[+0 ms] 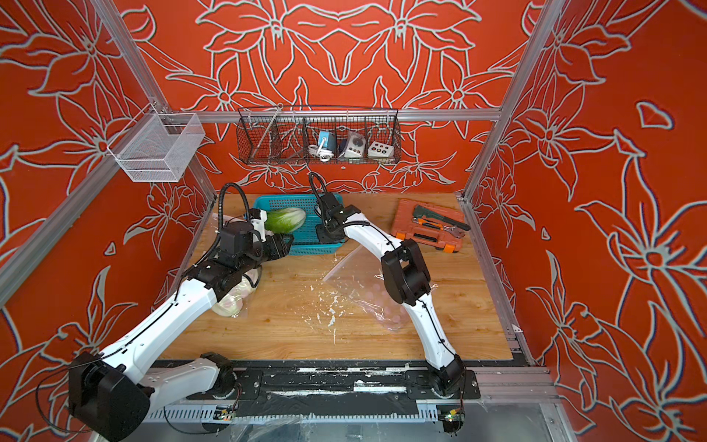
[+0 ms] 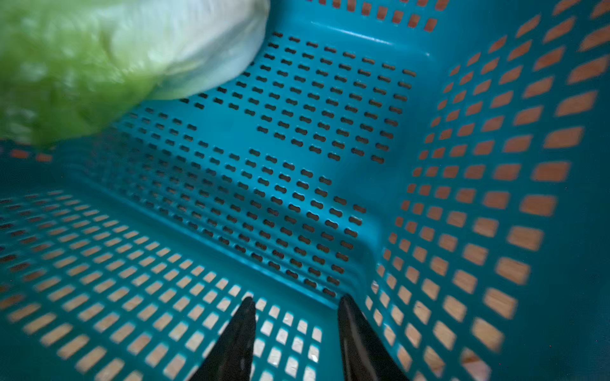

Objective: Put the chinese cabbages into a zipper bag and zip it
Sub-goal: Move the basket to the center of the board.

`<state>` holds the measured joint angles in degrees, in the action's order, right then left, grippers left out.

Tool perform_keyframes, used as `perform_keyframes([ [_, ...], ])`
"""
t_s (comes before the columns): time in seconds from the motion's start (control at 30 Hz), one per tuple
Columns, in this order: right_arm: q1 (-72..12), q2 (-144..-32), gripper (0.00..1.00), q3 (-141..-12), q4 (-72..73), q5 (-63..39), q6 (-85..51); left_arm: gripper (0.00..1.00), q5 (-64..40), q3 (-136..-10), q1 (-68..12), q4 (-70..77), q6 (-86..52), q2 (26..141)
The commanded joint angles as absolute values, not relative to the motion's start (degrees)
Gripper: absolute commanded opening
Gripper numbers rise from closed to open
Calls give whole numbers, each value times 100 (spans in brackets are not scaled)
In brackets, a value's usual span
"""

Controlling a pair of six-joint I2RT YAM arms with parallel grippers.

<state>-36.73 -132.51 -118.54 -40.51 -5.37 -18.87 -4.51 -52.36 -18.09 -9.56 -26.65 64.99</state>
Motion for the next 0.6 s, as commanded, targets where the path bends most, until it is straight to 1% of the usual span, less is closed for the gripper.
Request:
perform_keyframes([
  [0.0,-3110,-13008,43,-11754,-4637,392,-1611,64,-532,-5370,-1831,-710,-2522,6458],
  [0.1,-2807,-12509,43,-11097,-4379,648,-1518,63,-692,-5379,-1837,-579,-2549,6594],
  [0.2,-2681,-12010,49,-10701,-4196,113,-1382,63,-932,-5456,-1984,-428,-2511,6820],
  [0.23,-2681,-11780,50,-10515,-4080,4,-1378,63,-959,-5504,-2112,-422,-2435,6918],
  [0.33,-2675,-11236,54,-10252,-4203,141,-1386,62,-1198,-5603,-2537,-516,-2213,7171],
  [0.4,-2678,-10769,56,-9931,-4145,-44,-1468,63,-1316,-5500,-2832,-478,-2091,7257],
  [0.5,-2683,-9905,58,-9091,-3857,-375,-1929,63,-1451,-5340,-3211,-448,-1917,7511],
  [0.57,-2689,-9315,58,-8308,-3660,-391,-2269,63,-1391,-5335,-3505,-524,-1803,7788],
])
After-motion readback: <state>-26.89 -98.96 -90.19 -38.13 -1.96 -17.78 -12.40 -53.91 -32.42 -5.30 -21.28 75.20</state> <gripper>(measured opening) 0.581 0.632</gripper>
